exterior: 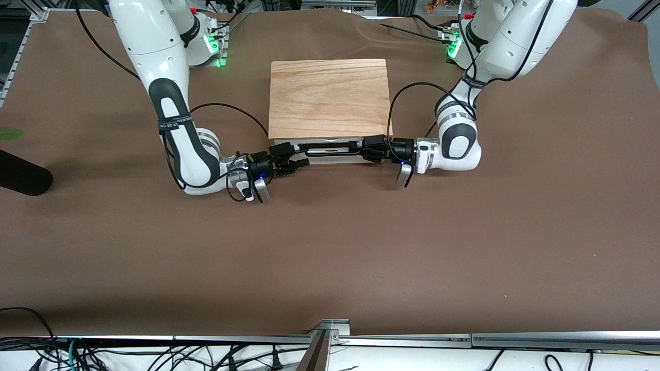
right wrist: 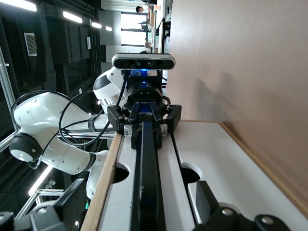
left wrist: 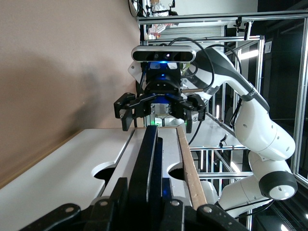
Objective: Pull top drawer with both arms simultaneously
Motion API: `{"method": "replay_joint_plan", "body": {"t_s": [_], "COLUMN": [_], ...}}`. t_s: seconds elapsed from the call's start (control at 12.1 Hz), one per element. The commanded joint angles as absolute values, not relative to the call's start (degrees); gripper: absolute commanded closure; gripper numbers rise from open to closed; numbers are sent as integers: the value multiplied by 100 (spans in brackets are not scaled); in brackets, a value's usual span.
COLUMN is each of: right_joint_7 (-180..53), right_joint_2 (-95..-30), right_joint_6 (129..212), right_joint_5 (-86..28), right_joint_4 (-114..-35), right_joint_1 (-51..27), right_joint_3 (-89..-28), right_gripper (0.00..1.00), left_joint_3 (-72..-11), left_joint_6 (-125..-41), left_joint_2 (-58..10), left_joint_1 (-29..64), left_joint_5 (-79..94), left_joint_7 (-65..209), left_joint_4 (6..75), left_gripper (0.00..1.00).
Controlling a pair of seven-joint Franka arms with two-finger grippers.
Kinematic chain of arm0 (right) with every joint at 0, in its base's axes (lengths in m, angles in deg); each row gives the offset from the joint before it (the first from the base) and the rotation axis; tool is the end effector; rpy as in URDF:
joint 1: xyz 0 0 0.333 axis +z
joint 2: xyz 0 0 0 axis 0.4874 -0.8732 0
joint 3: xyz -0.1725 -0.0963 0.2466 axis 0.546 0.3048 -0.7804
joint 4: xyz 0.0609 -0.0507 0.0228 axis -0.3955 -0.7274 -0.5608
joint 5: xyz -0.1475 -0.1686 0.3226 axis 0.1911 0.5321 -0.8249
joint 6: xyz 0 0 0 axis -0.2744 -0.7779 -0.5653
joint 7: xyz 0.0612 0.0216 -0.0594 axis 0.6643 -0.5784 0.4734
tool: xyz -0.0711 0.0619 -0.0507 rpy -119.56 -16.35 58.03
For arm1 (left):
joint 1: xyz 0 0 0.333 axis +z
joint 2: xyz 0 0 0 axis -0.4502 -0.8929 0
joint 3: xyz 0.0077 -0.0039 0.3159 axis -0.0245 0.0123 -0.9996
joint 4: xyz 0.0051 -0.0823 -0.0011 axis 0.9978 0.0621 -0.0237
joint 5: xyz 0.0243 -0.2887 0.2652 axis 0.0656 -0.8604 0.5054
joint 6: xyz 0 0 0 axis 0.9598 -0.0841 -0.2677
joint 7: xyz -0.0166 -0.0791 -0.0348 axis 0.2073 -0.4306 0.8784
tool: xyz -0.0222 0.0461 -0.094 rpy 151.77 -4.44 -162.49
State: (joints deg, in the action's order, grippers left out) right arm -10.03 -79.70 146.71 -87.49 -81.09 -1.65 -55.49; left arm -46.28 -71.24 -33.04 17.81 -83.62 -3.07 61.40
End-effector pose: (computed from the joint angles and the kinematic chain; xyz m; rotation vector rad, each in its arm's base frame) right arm 0.5349 0.3035 0.1657 -1.6191 -0.2709 0.1797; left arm 0.4800 -0.2846 0.1563 1.6058 -0.0923 -0.0324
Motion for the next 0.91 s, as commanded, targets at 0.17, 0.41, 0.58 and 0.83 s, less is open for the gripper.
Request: {"method": "replay_joint_plan", "body": {"t_s": [0.17, 0.41, 0.58, 0.83], "right_joint_7": [-570, -561, -526, -517], "right_joint_2": [-7993, -7993, -7993, -7993], "right_joint_6": [14604, 14595, 14595, 14595], "right_joint_5": [-8880, -8897, -8933, -8977], "right_joint_4": [-8267, -8319, -8355, -8346], "right_joint_1": [-139, -148, -148, -166], "right_joint_3": [-5574, -5645, -5680, -5680], "right_gripper": [4, 5, 11, 27], "left_joint_3": [-4607, -4607, -4607, -4615], "left_joint_6": [-6864, -6873, -6873, -6873], "left_joint_2": [-3516, -3578, -3578, -3578], "left_joint_1": [1744, 1744, 1744, 1744], "left_joint_5": [-8475, -8466, -8475, -8475], "left_joint_7": [-560, -551, -542, -481], "left_joint_4": [6140, 6113, 6104, 6087], "left_gripper": [100, 100, 100, 100]}}
